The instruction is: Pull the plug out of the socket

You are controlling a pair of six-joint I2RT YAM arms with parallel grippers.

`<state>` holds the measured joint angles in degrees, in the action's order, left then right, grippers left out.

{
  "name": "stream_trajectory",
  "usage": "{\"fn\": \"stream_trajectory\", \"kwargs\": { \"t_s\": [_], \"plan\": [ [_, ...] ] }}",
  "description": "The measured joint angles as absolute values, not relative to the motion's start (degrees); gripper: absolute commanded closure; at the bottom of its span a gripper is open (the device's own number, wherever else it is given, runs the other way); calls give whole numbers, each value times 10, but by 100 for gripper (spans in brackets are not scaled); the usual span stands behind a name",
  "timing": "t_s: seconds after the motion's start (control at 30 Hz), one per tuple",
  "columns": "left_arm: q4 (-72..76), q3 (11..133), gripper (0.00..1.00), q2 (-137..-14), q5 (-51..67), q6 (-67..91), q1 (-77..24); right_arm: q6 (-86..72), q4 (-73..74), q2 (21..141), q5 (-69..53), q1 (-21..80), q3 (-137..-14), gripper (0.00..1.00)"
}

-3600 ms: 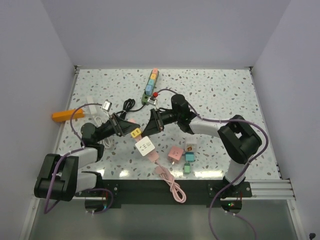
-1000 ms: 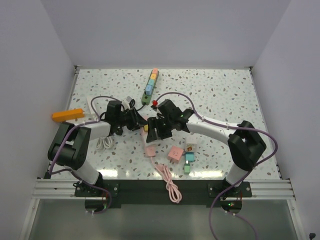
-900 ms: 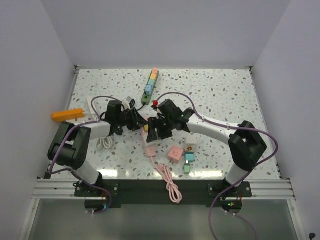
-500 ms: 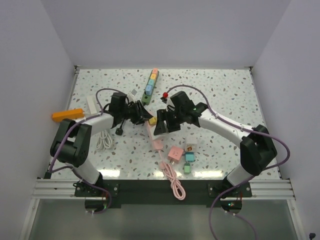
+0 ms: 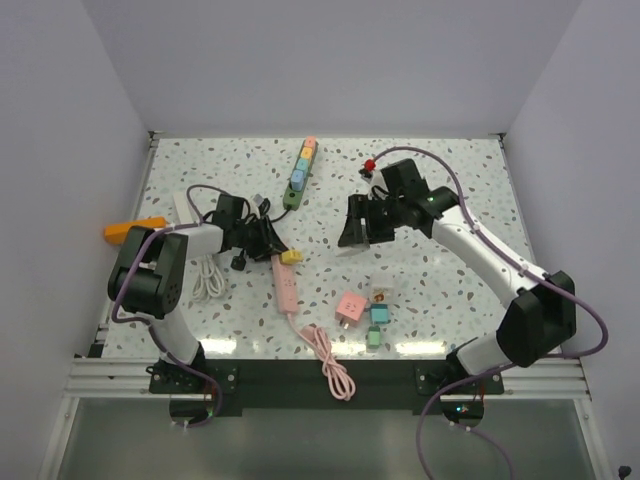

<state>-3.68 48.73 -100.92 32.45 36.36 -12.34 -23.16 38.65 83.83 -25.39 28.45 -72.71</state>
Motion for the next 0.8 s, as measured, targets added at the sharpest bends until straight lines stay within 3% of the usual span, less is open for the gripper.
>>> {"fn": "stream_trajectory", "kwargs": {
  "t_s": [0.3, 0.37, 0.53, 0.63, 0.77, 0.8],
  "plan": [
    [-42, 491, 100, -1002, 352, 351, -124, -233, 499, 924, 17, 284, -748, 98],
    [-42, 494, 100, -1002, 362, 347, -125, -235, 506, 931, 42, 284, -745, 88],
    [-55, 517, 100, -1002, 379, 333, -136, -240, 508, 953, 66, 284, -735, 33],
    [-57, 529, 100, -1002, 384, 328, -144, -248, 516, 952, 72, 285, -727, 16],
    [-57, 540, 100, -1006, 388, 322, -152, -251, 524, 939, 80, 285, -737, 1],
    [-59, 542, 100, -1007, 389, 321, -152, -251, 524, 935, 80, 285, -741, 1]
  ]
}}
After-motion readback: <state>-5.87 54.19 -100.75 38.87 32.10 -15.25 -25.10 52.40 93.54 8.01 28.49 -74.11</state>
